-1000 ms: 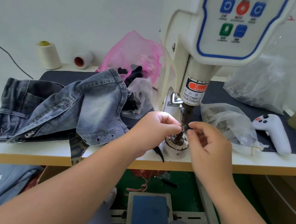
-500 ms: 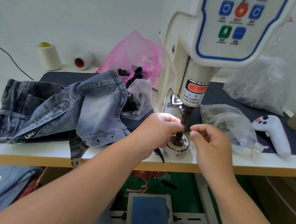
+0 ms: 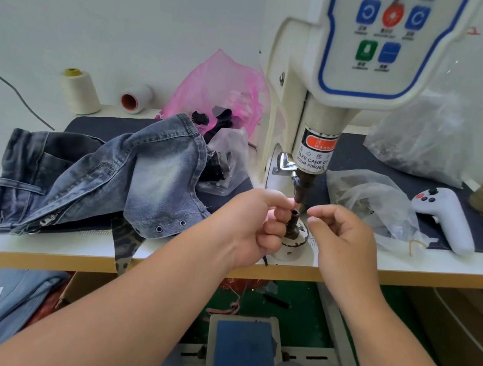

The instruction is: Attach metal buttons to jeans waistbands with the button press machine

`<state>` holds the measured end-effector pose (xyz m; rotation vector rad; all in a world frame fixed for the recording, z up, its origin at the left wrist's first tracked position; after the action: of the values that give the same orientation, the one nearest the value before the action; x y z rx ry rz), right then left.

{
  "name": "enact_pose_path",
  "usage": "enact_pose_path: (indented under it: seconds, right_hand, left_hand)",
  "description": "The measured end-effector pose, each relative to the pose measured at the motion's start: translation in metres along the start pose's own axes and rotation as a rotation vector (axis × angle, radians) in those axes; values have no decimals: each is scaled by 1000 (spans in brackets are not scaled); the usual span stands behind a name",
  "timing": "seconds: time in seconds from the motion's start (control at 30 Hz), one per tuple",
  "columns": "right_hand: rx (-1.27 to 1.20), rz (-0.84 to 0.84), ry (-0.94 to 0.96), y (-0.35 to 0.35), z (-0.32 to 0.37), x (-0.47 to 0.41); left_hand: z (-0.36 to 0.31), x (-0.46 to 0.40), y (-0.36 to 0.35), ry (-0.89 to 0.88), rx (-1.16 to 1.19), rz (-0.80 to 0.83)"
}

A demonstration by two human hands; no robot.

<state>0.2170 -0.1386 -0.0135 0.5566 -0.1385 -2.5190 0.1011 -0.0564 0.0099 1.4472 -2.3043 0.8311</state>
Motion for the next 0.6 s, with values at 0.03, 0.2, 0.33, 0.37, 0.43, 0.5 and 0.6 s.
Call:
enact_pose_path:
  seconds: [0.03, 0.2, 0.33, 0.37, 0.43, 0.5, 0.6]
  right_hand:
    - [-9, 2, 1, 0, 0, 0]
    - [-36, 0, 12, -1, 1, -2]
    - [-24, 1, 15, -1, -2, -2]
    - [-14, 2, 14, -1, -3, -2]
    - [4, -5, 9, 0, -5, -1]
    - [20, -25, 9, 1, -7, -1]
    - [34, -65, 2, 2, -11, -2]
  left_hand:
    - [0, 0, 0, 33, 28, 18]
    - [2, 2, 3, 131, 121, 99]
    - [1, 4, 6, 157, 167, 130]
    - [1, 4, 6, 171, 190, 140]
    - [-1, 4, 7, 187, 222, 148]
    - [-2, 5, 6, 164, 201, 135]
    - [-2, 6, 6, 64, 72, 84]
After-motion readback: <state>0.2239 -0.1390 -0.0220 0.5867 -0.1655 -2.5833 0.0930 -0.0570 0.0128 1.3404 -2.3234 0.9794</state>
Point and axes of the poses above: each hand's wrist, its own x-axis away from the middle knuckle, its own y-axis out of the back of the hand, z = x × y, the point moved 2 cm from there along -x, towards the middle knuckle, and after that the axes turned 15 degrees about -z, right-handed, at the moved point
